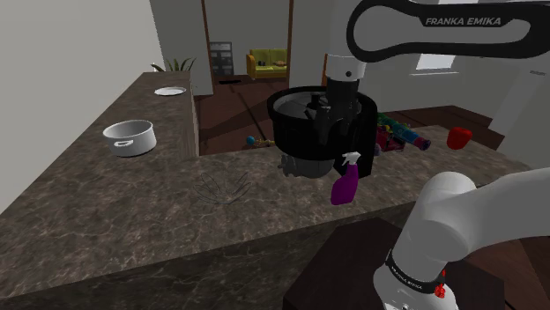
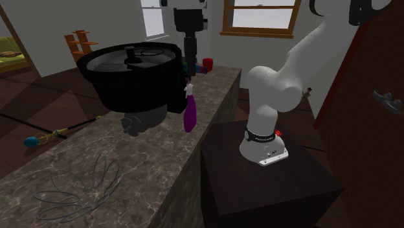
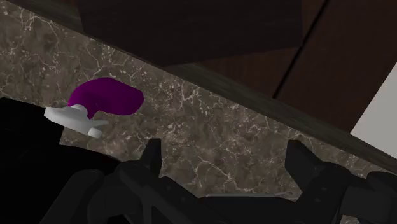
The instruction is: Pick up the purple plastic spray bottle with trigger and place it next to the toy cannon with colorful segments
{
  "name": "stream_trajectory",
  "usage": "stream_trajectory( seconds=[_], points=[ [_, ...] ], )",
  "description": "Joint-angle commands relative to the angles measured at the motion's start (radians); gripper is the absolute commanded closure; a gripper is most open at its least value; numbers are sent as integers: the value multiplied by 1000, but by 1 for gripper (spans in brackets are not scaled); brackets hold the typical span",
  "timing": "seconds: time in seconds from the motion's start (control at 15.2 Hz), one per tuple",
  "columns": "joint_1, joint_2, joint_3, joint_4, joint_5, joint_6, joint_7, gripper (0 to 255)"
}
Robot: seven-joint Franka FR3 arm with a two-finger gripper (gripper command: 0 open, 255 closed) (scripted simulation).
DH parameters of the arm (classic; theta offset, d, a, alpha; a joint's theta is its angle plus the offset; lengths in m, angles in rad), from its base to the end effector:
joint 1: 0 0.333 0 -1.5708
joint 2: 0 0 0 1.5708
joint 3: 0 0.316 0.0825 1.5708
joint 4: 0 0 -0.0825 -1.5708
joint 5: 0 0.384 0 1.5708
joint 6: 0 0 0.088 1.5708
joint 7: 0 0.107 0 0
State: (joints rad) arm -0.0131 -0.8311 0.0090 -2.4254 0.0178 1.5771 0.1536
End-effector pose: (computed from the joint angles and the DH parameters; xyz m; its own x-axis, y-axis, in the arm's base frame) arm 0.2942 0.0014 0.5719 0.9869 -0.1602 -0.0187 -0.1603 -0.9870 -0.0084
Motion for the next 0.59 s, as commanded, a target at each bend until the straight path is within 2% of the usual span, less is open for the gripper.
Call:
stream_trajectory(
  seconds=[0.0,0.53],
  points=[
    [0,0,0,0,0,0,0,0],
    [74,140,-99,-125,-210,84,-415,0]
  ],
)
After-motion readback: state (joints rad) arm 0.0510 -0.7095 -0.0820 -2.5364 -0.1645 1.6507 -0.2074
